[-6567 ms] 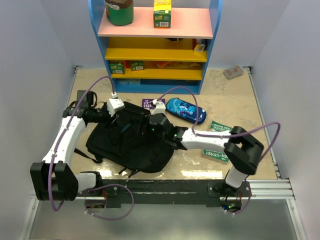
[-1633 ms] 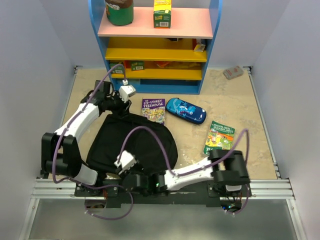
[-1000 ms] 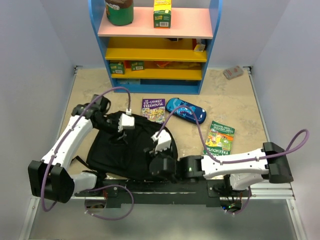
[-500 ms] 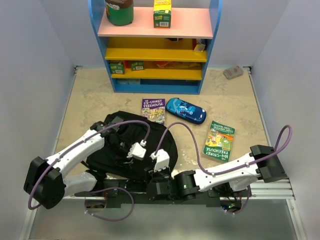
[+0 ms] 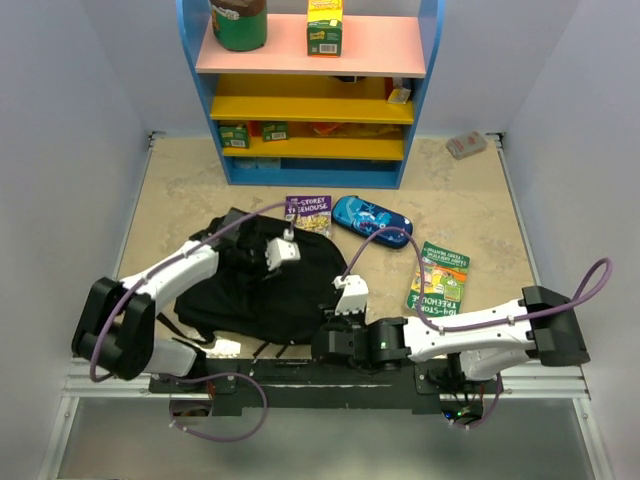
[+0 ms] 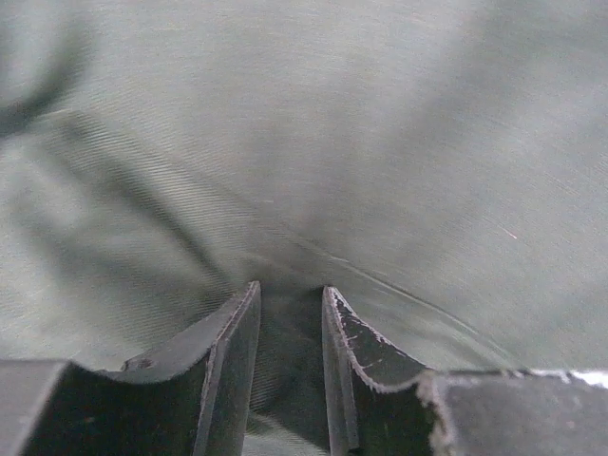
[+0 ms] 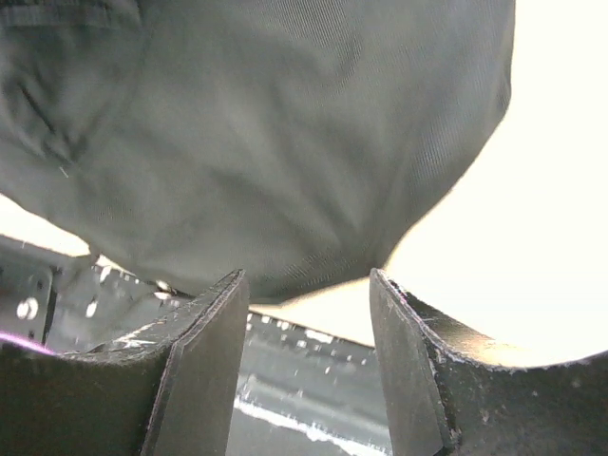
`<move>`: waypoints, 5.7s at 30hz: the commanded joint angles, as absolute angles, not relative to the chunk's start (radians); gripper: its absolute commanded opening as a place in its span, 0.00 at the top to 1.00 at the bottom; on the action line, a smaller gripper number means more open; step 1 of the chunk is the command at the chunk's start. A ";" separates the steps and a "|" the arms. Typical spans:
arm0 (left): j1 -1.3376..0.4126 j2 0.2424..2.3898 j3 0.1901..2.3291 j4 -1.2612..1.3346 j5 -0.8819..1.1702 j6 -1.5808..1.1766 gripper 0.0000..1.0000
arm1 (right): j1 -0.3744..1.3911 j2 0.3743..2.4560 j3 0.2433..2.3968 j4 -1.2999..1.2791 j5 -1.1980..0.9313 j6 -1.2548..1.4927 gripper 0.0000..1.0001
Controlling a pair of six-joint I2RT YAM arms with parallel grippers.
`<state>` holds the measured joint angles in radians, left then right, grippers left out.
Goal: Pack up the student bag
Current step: Move the student bag to the center of the board, then unzip the student bag at the center of the board.
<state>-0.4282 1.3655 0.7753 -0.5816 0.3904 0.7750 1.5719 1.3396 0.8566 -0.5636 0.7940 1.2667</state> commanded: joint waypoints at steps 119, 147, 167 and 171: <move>-0.517 1.032 0.873 -0.732 0.719 0.832 0.40 | 1.104 1.275 0.812 -0.112 0.457 0.810 1.00; -0.640 1.354 0.782 -0.256 0.749 0.505 0.56 | 1.104 1.209 0.821 -0.163 0.443 0.813 1.00; -0.807 1.189 0.807 -0.799 0.709 0.848 1.00 | 0.798 1.387 1.077 -0.351 0.442 0.624 1.00; -0.827 1.163 0.793 -0.857 0.704 0.917 1.00 | 0.779 1.471 1.140 -0.353 0.451 0.580 1.00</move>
